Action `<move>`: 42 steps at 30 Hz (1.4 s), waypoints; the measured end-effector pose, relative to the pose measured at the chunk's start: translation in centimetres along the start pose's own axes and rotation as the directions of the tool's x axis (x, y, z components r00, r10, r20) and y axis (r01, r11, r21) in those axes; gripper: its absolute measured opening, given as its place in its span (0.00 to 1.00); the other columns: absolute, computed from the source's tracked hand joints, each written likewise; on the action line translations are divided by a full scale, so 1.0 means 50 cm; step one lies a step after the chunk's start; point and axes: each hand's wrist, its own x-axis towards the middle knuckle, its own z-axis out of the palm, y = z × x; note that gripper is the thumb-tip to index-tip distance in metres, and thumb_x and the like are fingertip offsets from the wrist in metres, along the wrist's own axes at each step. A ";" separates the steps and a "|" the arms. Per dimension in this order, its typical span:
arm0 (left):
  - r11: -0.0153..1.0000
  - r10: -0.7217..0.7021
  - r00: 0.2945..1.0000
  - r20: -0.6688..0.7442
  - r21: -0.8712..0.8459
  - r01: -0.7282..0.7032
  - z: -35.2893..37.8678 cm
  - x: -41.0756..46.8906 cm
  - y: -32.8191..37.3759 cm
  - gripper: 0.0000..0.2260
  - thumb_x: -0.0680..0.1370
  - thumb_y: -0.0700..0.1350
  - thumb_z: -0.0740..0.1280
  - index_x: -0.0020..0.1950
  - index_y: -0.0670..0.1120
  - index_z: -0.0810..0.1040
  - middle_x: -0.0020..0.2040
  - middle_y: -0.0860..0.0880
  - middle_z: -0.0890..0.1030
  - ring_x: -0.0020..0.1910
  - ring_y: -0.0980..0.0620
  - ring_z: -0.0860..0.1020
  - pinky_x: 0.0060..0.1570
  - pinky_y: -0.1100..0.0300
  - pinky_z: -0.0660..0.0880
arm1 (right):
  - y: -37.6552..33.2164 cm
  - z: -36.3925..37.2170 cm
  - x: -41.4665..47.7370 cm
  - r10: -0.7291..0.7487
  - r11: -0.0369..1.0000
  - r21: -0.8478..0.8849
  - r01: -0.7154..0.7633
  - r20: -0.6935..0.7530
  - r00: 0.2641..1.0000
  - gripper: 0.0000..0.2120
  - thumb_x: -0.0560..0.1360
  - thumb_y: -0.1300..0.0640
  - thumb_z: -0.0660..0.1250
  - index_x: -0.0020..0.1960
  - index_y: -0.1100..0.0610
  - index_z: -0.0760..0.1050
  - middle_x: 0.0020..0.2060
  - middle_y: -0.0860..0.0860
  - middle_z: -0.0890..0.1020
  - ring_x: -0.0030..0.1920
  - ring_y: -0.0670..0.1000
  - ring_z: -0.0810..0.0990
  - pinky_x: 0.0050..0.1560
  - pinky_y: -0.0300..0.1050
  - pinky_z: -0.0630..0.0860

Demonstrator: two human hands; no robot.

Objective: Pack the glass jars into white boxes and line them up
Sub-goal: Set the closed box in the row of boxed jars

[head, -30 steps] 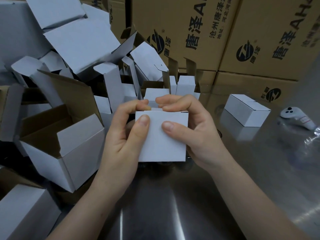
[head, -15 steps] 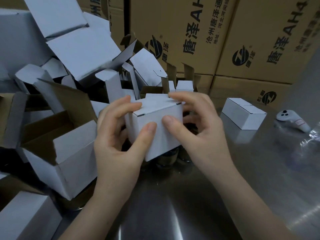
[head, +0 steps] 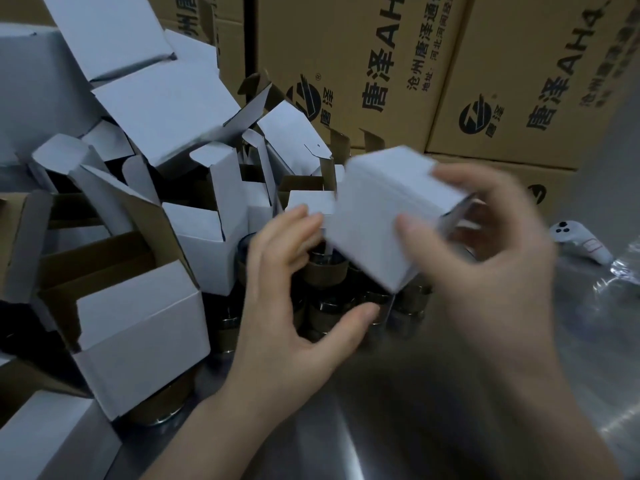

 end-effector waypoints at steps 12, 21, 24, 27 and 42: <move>0.984 0.082 0.922 0.378 0.119 -0.136 0.019 -0.014 -0.009 0.05 0.77 0.43 0.65 0.51 0.47 0.79 0.50 0.55 0.77 0.44 0.54 0.78 0.44 0.55 0.76 | 0.352 -0.214 0.141 0.429 0.799 -0.287 -0.529 -0.345 0.835 0.28 0.67 0.53 0.75 0.65 0.49 0.71 0.60 0.51 0.74 0.60 0.57 0.76 0.59 0.54 0.76; 0.978 -0.030 0.871 0.491 0.195 -0.076 0.016 -0.017 -0.010 0.05 0.78 0.46 0.64 0.49 0.50 0.79 0.46 0.56 0.77 0.44 0.53 0.78 0.45 0.53 0.76 | 0.508 -0.224 0.158 0.521 0.664 -0.431 -0.611 -0.319 0.792 0.32 0.66 0.54 0.76 0.68 0.56 0.71 0.66 0.61 0.71 0.67 0.60 0.70 0.67 0.57 0.70; 0.975 -0.054 0.863 0.502 0.213 -0.063 0.016 -0.017 -0.009 0.05 0.78 0.47 0.64 0.49 0.51 0.79 0.45 0.56 0.76 0.43 0.54 0.77 0.44 0.53 0.75 | 0.523 -0.227 0.175 0.526 0.633 -0.475 -0.611 -0.315 0.790 0.30 0.66 0.53 0.76 0.66 0.57 0.73 0.66 0.61 0.73 0.67 0.62 0.71 0.68 0.59 0.68; 0.972 -0.075 0.856 0.511 0.229 -0.052 0.017 -0.018 -0.010 0.05 0.78 0.48 0.63 0.49 0.51 0.79 0.44 0.55 0.76 0.42 0.53 0.77 0.44 0.52 0.75 | 0.532 -0.230 0.189 0.564 0.588 -0.506 -0.631 -0.302 0.769 0.28 0.68 0.52 0.75 0.66 0.56 0.73 0.67 0.61 0.72 0.69 0.63 0.66 0.70 0.58 0.63; 0.959 -0.138 0.837 0.529 0.281 -0.020 0.017 -0.018 -0.014 0.06 0.78 0.48 0.63 0.49 0.51 0.79 0.45 0.54 0.77 0.44 0.54 0.77 0.45 0.54 0.74 | 0.549 -0.222 0.247 0.636 0.420 -0.703 -0.574 -0.223 0.739 0.28 0.75 0.50 0.70 0.71 0.57 0.70 0.68 0.68 0.68 0.71 0.64 0.61 0.70 0.54 0.58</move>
